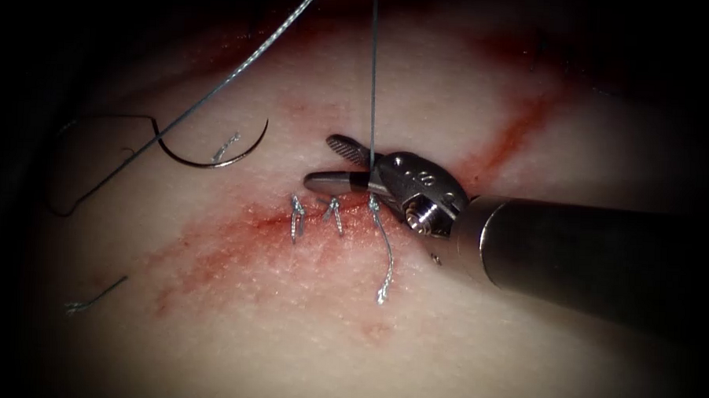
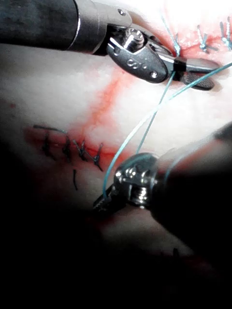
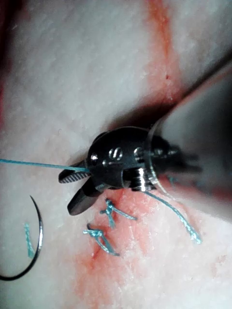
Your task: Wound Closure
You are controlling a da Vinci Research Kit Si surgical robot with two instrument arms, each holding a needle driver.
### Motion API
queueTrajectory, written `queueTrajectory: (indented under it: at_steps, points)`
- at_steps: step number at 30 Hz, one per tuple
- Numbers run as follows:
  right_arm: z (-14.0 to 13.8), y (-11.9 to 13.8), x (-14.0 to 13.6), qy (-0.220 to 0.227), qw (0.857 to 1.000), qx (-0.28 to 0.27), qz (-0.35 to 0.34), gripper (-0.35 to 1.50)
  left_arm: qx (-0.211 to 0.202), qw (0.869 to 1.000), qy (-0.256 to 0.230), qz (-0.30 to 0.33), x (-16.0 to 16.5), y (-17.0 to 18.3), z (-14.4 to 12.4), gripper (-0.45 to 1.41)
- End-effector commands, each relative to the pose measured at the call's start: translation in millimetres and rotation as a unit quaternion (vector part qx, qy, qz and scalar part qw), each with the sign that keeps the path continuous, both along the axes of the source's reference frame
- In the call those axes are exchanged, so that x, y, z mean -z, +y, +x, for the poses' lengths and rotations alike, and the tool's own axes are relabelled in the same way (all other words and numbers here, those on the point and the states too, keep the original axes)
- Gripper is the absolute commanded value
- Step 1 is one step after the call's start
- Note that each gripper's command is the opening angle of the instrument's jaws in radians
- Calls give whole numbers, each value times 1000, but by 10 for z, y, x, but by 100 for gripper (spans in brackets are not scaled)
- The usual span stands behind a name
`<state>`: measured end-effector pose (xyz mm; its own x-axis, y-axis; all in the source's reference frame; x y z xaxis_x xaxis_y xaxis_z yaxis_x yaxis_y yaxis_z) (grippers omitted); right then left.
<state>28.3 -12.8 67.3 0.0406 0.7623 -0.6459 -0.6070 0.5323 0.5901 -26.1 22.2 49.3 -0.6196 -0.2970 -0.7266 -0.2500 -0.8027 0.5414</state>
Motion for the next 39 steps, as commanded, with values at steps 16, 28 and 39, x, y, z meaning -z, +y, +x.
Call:
queueTrajectory:
  at_steps: [16, 28, 39]
  points:
    - [-21, -4, 8, 7, 1000, 9, -9, 115, -9, 1000, -5, -7, 2, -19, 1, -45]
    - [-134, -5, 41, -27, 998, 11, -49, 73, -98, 987, -126, 10, 32, -133, -18, -45]
    - [-169, -3, 54, -95, 974, 98, -182, -35, -218, 947, -227, 56, 68, -256, -31, -45]
